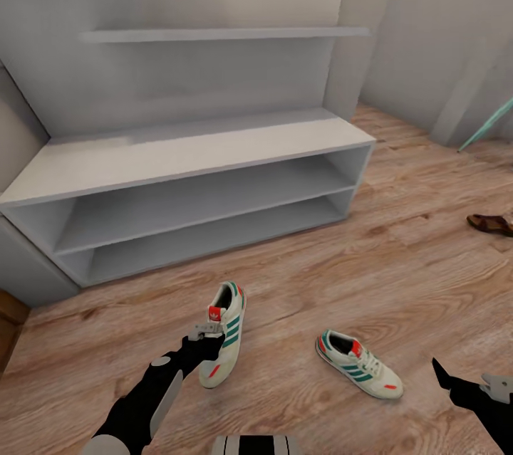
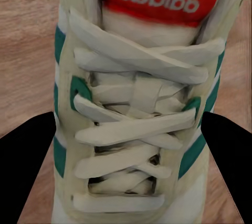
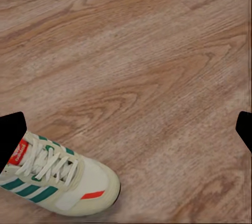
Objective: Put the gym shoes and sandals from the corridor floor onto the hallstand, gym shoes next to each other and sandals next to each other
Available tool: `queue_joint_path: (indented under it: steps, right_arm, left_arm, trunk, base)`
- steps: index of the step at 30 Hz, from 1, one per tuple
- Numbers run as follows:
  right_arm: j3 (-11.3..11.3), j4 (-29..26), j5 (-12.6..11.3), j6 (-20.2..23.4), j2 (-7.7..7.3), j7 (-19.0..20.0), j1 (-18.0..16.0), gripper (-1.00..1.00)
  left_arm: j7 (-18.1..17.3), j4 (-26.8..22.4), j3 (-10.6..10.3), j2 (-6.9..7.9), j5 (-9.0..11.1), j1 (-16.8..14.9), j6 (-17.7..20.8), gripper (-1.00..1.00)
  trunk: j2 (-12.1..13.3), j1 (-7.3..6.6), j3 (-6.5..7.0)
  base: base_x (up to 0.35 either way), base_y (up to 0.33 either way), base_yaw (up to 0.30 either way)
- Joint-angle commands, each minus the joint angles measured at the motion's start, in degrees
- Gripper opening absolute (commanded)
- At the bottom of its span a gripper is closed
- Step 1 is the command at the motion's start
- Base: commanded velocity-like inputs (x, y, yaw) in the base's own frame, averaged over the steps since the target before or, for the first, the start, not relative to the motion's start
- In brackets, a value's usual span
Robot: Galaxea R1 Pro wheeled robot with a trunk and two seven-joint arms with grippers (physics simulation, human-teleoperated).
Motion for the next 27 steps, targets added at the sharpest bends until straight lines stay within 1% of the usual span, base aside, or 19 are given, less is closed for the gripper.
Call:
queue_joint_path:
  steps: [1,7,20,27]
  right_arm:
    - [0.0,0.0,0.0,0.0,0.0,0.0,0.0,1.0]
    - [0.0,0.1,0.0,0.0,-0.02,0.0,0.0,1.0]
    - [0.0,0.2,0.0,0.0,-0.01,0.0,0.0,1.0]
    - [0.0,0.2,0.0,0.0,-0.01,0.0,0.0,1.0]
  left_arm:
    - [0.0,0.0,0.0,0.0,0.0,0.0,0.0,-1.0]
    - [0.0,0.0,0.0,0.0,0.0,0.0,0.0,-1.0]
    - [0.0,0.0,0.0,0.0,0.0,0.0,0.0,-1.0]
    - [0.0,0.0,0.0,0.0,0.0,0.0,0.0,-1.0]
  trunk:
    - [0.0,0.0,0.04]
    - [0.0,0.0,0.15]
    - [0.0,0.0,0.21]
    - [0.0,0.0,0.34]
  base:
    - [0.0,0.0,-0.239]
    - [0.0,0.0,-0.139]
    - [0.0,0.0,-0.036]
    - [0.0,0.0,-0.191]
